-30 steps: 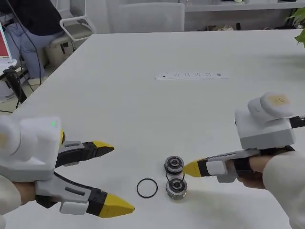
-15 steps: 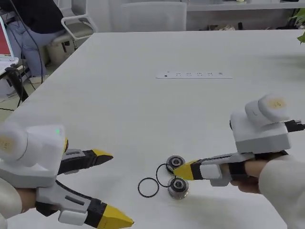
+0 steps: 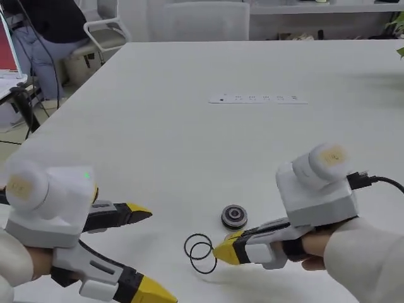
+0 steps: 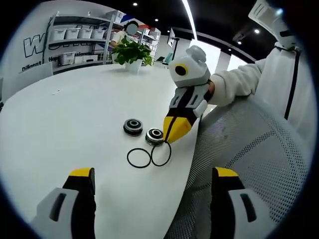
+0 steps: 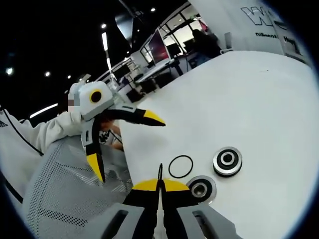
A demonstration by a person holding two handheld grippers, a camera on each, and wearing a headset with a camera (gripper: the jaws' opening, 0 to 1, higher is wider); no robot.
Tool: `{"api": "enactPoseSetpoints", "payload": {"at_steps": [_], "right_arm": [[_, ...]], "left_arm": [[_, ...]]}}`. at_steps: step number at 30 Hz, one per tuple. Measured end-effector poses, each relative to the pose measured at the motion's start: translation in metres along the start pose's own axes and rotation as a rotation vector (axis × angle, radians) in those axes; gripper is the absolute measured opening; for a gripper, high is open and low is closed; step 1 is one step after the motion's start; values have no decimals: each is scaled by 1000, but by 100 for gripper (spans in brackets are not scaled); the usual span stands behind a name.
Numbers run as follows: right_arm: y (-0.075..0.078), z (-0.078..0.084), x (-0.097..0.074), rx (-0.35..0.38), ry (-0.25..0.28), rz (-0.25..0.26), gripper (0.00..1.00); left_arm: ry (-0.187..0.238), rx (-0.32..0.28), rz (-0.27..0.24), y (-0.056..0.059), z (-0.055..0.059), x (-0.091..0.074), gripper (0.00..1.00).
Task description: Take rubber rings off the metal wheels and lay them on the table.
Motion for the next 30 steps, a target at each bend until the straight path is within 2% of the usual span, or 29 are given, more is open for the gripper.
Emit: {"api": "enactPoseSetpoints", "payload": {"at_steps": [5,9,14,22,30], "right_arm": [[3,3,2,-19,-21,25,0],[8,4,1,-47,-31,61,0],[10,3,1,-79,-34,88,0],[12,3,1,-108,-40,111,2],[14,0,-2,-102,-27,124,4]], "left_arm": [[-10,-7,12,2,2,1,94],[-41,-18,20,2,6,2,92],[-40,-22,24,3,6,2,91],[-55,-35,30,4,8,2,89],[-61,-43,31,4,9,2,89]]}}
Point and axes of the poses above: the centre of the closed fingertips' face, and the gripper's own axes: x roughly forward along the fingers, y roughly to its right, z roughly out of its underside, the point moved 5 cm from there along -x, roughly backward along the fingers, and after that the axes turned 4 degrees about -y, right-handed, at the moved point
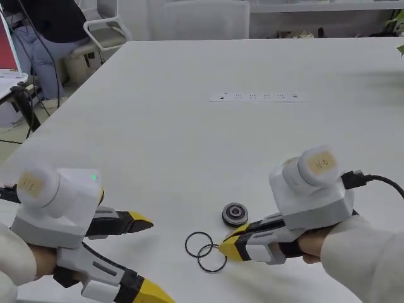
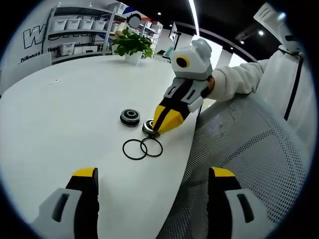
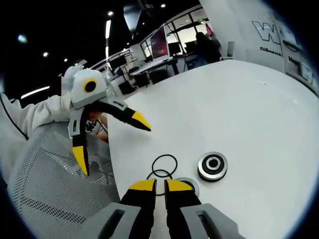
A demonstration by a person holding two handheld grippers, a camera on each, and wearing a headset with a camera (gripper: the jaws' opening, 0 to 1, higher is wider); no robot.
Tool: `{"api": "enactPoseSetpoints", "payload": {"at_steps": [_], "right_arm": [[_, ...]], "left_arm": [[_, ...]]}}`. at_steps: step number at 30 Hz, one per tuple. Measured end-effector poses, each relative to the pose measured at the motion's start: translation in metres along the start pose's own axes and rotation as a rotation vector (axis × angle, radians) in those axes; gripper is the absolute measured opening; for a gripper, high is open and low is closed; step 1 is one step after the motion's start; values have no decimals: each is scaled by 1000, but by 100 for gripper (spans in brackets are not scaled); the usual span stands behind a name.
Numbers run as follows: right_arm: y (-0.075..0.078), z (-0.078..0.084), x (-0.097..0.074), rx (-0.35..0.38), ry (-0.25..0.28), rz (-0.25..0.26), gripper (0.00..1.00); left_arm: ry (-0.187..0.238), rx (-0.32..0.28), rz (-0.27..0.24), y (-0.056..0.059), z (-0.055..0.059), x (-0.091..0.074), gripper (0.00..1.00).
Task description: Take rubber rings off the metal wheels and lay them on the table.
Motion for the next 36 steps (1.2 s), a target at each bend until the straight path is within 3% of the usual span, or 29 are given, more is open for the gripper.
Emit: {"api": "enactPoseSetpoints", "payload": {"at_steps": [16,24,36], "right_arm": [[13,-12,-14,33,77,40,4],[19,-14,-19,47,103,54,9],[34,-13,-24,31,132,103,33]], "left_arm": [[-1,-4,0,0,0,0,88],[-12,-16,-9,-2,1,0,91],[-14,-25,-6,-2,2,0,92]]}}
Point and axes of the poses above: the centre of the closed fingertips' face, and the gripper's own axes: x roughly forward along the fingers, y roughly to its right, z roughly out of its underside, the point moved 5 cm from there along -x, roughly backward along the fingers, and after that the axes turned 4 degrees about -y, right-handed, at the moved point
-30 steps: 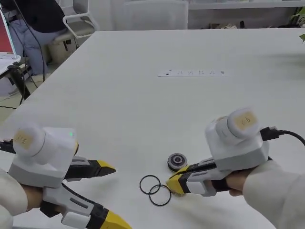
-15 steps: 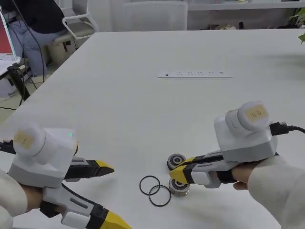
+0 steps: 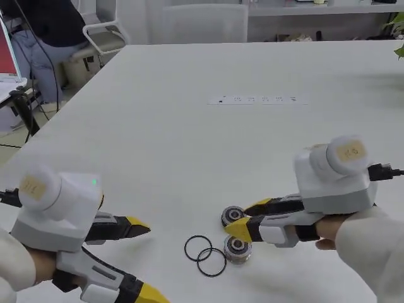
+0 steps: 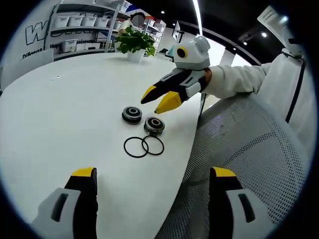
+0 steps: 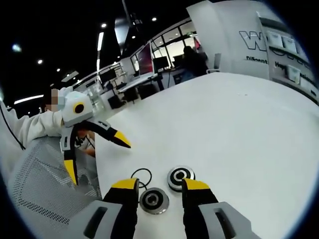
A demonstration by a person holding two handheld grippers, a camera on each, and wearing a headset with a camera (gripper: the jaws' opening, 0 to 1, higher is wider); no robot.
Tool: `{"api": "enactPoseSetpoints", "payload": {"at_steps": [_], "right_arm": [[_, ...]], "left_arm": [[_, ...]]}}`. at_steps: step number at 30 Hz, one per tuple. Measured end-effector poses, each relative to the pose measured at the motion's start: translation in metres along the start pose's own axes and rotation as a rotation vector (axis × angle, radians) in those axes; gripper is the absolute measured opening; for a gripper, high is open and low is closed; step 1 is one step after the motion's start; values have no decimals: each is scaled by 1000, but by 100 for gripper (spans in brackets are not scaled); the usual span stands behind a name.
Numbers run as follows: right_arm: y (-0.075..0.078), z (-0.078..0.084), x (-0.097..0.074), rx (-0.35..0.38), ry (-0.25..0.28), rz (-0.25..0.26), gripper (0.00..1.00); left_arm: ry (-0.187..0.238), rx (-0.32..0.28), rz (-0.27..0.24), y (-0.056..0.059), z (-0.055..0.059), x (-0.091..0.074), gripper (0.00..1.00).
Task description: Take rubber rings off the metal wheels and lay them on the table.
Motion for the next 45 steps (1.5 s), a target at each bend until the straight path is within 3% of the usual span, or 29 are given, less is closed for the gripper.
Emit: {"api": "enactPoseSetpoints", "payload": {"at_steps": [7,10,18,23,25,27,33,37,42,45], "right_arm": [[7,3,-1,-1,-5,24,38],[11,6,-2,2,-13,35,37],[19,9,-4,13,-17,56,36],[23,8,-5,6,-9,73,34],[25,10,-6,2,-13,82,34],[27,12,-6,-2,-23,89,33],[29,15,-4,-32,-42,100,33],[29,15,-5,-52,-41,105,31],[31,14,-6,-47,-27,108,31],[32,15,-5,-47,-31,108,30]], "left_arm": [[13,3,-9,-1,-2,-1,91],[27,11,-49,-7,-5,-4,87],[127,45,-115,-14,-27,-16,75],[181,58,-134,-15,-43,-22,74],[182,90,-148,-15,-49,-22,72],[153,137,-170,-18,-54,-23,70],[184,191,-147,-16,-82,-25,64],[186,243,-172,-23,-99,-22,61],[199,301,-144,-23,-119,-12,50],[206,325,-128,-24,-131,-2,49]]}}
Point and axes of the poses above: the centre of the closed fingertips' face, and the gripper's own axes: x roughly forward along the fingers, y roughly to its right, z roughly out of its underside, the point moved 5 cm from there along -x, roughly backward along the fingers, and after that the axes turned 4 degrees about -y, right-handed, at the moved point
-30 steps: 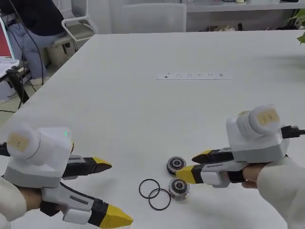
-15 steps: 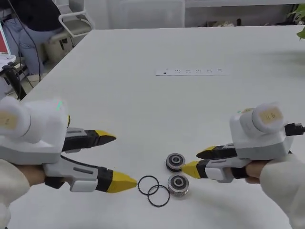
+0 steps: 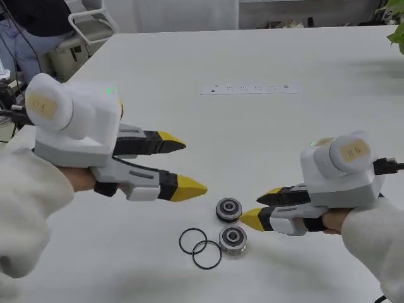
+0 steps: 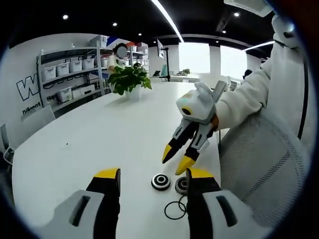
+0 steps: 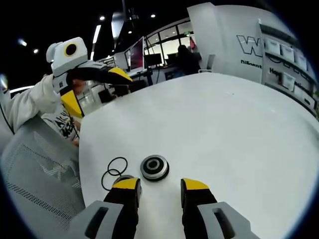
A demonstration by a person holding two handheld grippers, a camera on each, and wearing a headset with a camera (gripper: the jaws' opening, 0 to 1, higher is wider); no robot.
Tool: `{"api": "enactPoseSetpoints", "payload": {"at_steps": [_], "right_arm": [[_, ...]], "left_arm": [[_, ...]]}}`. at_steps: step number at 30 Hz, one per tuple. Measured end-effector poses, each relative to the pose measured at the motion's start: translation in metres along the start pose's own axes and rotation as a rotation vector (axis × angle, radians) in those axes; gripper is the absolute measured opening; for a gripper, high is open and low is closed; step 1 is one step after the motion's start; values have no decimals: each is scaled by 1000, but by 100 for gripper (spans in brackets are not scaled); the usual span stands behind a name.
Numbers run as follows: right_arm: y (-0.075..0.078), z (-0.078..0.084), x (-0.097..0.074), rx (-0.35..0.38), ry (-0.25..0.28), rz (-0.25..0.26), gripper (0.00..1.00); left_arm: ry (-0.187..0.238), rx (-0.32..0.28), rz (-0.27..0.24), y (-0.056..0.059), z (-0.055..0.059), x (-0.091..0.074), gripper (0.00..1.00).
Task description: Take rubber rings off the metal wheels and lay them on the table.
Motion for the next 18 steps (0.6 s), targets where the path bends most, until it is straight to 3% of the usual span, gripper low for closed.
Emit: {"api": "enactPoseSetpoints", "payload": {"at_steps": [5,8,13,18], "right_arm": [[0,1,3,-10,-7,-1,28],[-2,-1,5,-43,-2,-4,27],[-5,3,13,-85,-35,-13,26],[-1,1,16,-85,-21,-13,26]], "left_arm": [[-1,28,25,1,-2,19,42],[-14,41,51,4,2,31,39],[-50,55,71,6,18,48,31],[-89,37,95,8,36,60,24]]}}
Point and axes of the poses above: the centre of the closed fingertips' face, and the gripper's own axes: x roughly forward along the fingers, y roughly to its right, z roughly out of its underside, the point moved 5 cm from there along -x, roughly backward along the fingers, and after that the axes turned 4 degrees about -y, right-handed, at the moved point
